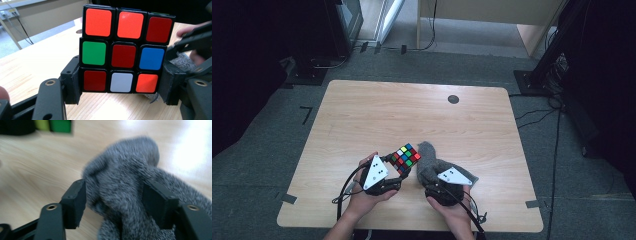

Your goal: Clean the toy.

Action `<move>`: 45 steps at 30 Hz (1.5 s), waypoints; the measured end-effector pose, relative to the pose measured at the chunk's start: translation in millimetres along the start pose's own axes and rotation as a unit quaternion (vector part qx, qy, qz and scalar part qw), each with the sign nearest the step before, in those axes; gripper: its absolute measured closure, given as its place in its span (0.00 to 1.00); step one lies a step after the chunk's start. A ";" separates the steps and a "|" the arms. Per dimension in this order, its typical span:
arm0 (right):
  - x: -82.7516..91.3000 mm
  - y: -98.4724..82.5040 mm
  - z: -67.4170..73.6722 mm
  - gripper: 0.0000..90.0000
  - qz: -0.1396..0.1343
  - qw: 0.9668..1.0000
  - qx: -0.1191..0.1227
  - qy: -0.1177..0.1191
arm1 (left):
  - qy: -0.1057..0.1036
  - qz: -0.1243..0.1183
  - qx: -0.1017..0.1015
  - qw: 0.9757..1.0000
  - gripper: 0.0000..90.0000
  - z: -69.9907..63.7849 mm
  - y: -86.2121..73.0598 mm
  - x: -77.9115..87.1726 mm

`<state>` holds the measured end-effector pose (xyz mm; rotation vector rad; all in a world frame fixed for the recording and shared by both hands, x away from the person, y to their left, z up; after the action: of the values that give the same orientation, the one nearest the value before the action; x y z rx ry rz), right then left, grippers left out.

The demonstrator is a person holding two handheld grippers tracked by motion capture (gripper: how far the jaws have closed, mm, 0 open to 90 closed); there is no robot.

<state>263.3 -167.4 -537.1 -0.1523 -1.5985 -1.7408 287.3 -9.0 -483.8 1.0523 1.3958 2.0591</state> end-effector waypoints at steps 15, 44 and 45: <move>1.8 -4.8 -36.5 0.88 0.000 0.999 -0.030 -0.020 | -0.031 0.000 0.025 0.999 0.37 -8.6 -16.5 -9.4; 71.0 52.6 23.5 0.87 -0.138 0.976 0.048 0.159 | -0.081 0.007 -0.023 0.996 0.38 -44.8 -9.7 -13.0; 72.0 53.3 29.6 0.87 -0.140 0.976 0.058 0.159 | -0.081 0.007 -0.025 0.996 0.38 -46.0 -9.2 -12.9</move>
<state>232.0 -169.0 -448.1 0.4076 -1.5304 -1.7654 258.5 -41.4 -506.0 1.1822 1.2547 1.9594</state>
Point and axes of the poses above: each handheld gripper's, and its own axes: x roughly backward along the jaws, y roughly out of its top, z roughly to its left, the point moved 7 cm from there along -x, roughly forward along the jaws, and after that the axes turned 5 degrees about -x, right-handed, at the moved point
